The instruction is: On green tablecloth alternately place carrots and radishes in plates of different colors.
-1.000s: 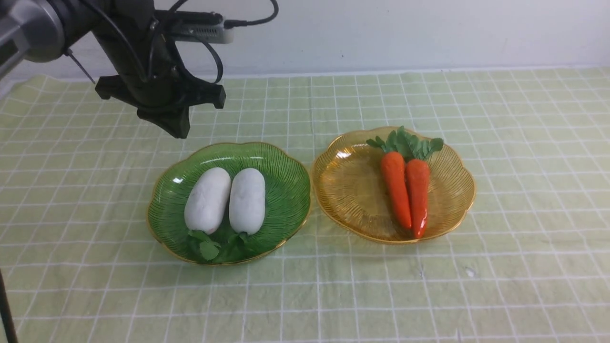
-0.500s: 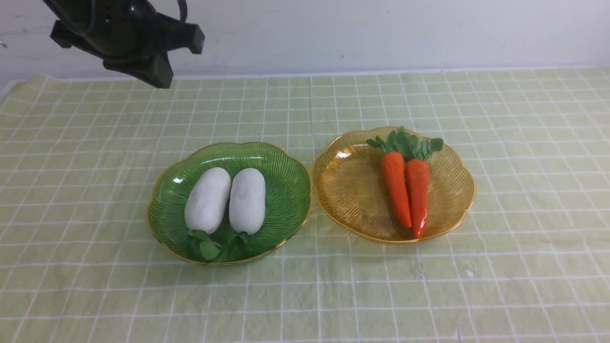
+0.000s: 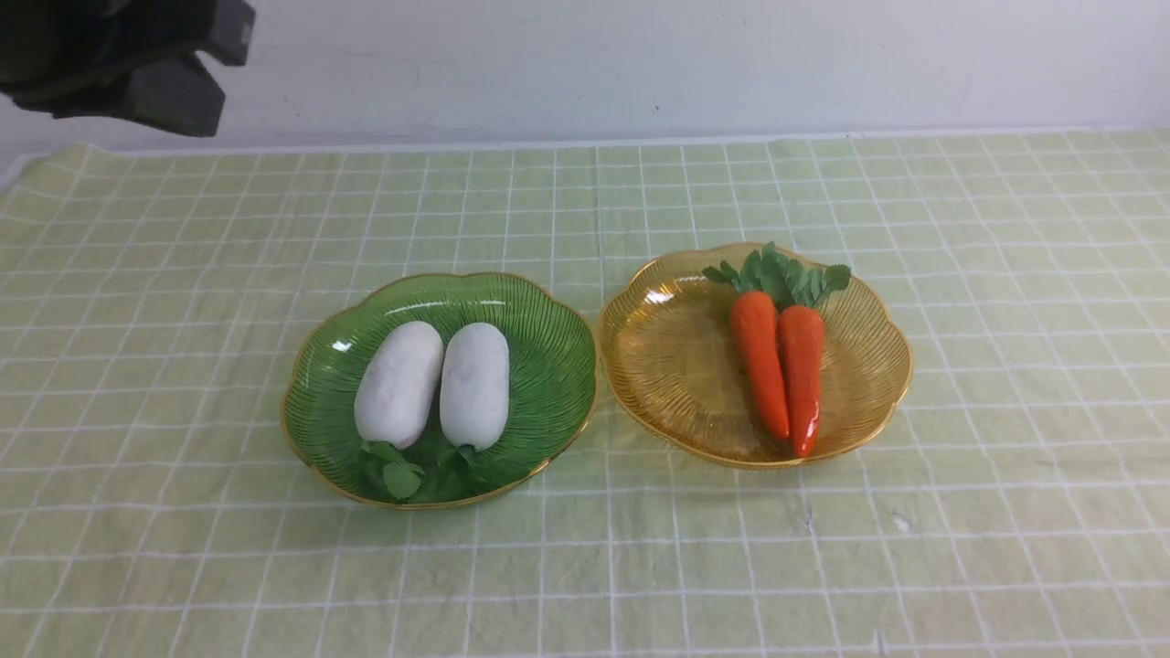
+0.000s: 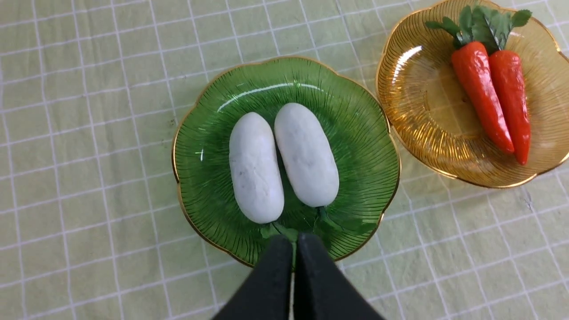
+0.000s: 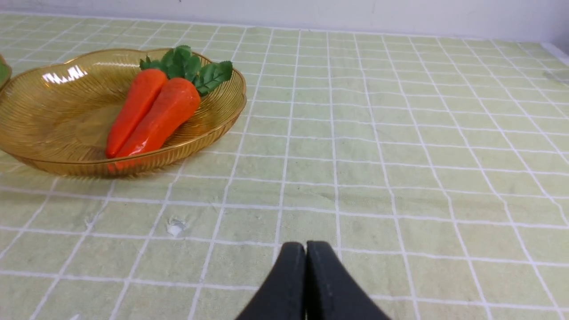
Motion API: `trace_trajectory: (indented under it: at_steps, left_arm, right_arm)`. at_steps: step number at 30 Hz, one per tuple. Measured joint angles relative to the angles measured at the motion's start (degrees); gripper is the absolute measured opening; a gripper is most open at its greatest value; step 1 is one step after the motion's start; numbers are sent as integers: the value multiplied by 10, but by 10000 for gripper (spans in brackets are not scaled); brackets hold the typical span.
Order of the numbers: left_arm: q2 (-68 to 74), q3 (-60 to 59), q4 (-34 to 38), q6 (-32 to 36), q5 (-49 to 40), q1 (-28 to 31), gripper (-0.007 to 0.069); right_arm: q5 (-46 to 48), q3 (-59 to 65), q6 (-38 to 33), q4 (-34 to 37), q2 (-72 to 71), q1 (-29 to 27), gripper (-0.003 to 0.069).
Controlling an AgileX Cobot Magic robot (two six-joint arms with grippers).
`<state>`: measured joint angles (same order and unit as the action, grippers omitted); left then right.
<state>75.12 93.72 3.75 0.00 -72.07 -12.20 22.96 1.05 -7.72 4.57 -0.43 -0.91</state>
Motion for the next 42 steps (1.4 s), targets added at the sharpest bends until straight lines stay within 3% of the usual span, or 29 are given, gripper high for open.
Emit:
trace_trajectory:
  at_steps: [7, 11, 14, 20, 24, 42]
  left_arm:
    - [-119, -97, 0, 18, 0, 0, -8]
    - [-222, -208, 2, 18, 19, 0, -8]
    - [-324, -340, 26, 18, 129, 0, -8]
    - [-471, -587, 45, 18, 438, 0, -8]
    - [-503, -649, 46, 18, 530, 0, -8]
    - [-507, -687, 47, 18, 529, 0, -8]
  right_arm:
    - [0, 0, 0, 0, 0, -3, -13]
    - [0, 0, 0, 0, 0, -3, -13]
    - [0, 0, 0, 0, 0, -3, -13]
    - [0, 0, 0, 0, 0, -4, -13]
    - [0, 0, 0, 0, 0, -4, -13]
    - [0, 0, 0, 0, 0, -4, -14]
